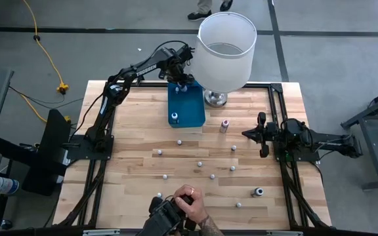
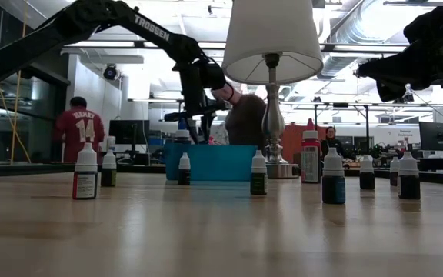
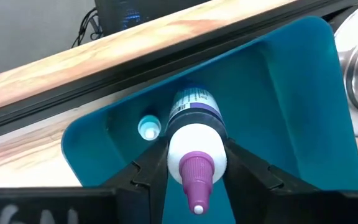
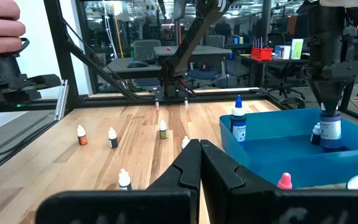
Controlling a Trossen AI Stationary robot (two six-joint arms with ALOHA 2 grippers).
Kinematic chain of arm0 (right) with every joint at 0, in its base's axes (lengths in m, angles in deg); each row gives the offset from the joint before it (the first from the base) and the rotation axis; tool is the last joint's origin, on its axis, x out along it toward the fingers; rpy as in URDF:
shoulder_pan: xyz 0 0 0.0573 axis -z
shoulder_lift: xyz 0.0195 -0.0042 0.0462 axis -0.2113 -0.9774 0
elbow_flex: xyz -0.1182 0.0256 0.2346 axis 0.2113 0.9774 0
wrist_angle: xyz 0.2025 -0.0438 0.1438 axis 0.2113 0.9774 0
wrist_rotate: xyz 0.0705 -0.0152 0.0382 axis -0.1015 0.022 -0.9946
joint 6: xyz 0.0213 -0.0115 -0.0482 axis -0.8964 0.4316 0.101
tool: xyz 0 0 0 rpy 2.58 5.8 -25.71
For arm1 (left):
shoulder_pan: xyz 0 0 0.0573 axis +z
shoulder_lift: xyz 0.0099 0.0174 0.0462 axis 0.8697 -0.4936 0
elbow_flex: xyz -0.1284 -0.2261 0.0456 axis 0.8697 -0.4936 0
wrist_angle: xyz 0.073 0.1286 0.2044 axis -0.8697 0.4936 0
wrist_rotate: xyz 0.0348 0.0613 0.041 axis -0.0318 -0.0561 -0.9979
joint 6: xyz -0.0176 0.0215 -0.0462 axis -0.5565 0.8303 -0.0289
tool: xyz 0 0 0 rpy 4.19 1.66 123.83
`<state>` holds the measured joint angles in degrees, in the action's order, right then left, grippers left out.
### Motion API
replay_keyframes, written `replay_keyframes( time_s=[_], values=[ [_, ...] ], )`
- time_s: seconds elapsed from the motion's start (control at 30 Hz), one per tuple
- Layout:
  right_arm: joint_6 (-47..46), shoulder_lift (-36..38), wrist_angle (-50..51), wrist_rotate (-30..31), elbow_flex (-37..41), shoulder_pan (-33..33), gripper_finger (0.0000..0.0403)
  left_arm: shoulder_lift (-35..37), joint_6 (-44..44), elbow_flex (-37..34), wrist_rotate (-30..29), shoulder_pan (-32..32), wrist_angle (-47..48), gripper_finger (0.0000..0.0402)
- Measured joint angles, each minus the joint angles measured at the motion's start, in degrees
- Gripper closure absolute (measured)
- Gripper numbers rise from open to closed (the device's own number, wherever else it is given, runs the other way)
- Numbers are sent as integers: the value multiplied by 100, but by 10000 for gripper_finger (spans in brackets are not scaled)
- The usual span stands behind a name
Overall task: Pick & Place food coloring
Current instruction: Put the big purple food coloring bottle into the blue bin, then put the small green food coloring bottle into the blue bin
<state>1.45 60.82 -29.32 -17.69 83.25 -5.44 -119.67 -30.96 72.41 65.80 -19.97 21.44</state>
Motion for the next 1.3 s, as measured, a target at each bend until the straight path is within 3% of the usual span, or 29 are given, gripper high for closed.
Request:
replay_keyframes(
  time_s=[0.53,1.3],
  values=[
    [1,1,-1,0,-1,0,402,1,119,0,17,-37,-2,266],
    [2,1,-1,0,1,0,402,10,117,0,149,-44,-180,163]
  ],
)
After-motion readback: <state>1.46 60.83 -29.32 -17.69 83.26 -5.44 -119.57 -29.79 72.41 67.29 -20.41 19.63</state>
